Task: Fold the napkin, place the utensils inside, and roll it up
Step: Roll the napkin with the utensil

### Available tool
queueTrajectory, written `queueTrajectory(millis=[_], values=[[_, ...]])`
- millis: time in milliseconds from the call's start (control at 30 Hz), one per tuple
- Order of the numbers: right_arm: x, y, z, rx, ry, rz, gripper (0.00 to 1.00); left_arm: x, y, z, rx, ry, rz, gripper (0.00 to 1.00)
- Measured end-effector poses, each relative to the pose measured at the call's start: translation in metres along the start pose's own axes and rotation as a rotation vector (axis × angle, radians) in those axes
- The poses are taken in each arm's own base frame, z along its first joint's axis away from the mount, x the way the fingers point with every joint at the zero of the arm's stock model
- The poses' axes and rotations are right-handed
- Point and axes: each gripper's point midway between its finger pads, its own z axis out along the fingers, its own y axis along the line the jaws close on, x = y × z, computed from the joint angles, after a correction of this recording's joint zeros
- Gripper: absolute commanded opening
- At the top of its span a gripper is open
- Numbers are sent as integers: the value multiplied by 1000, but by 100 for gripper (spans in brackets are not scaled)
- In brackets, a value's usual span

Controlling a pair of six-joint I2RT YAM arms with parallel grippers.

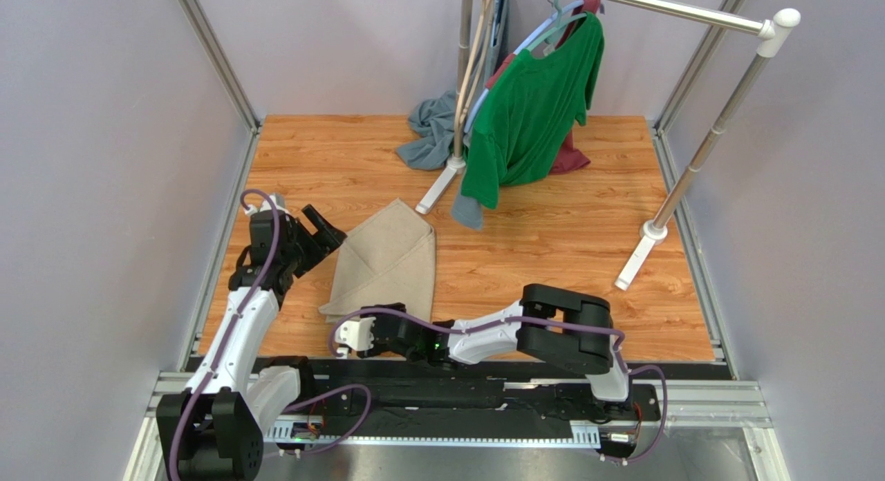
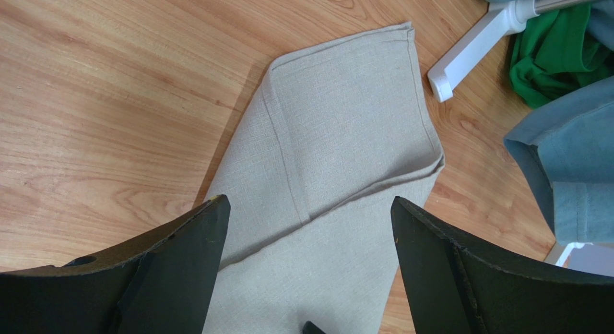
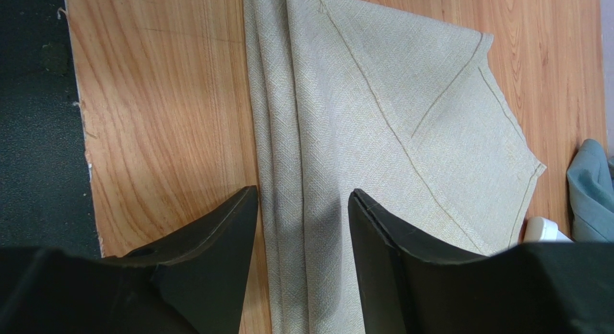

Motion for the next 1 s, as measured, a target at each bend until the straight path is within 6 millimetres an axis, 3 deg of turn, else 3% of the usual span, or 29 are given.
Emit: queueTrajectory(millis=[500,667,1000], values=[[7,2,5,-9,10,-14,22,1,-2,-1,15,11,-6,91],[11,5,5,-30,21,-24,1,3,-4,-3,28,21,-7,91],[10,9,3,-117,63,14,0,8,-10,-11,61,43,-4,91]])
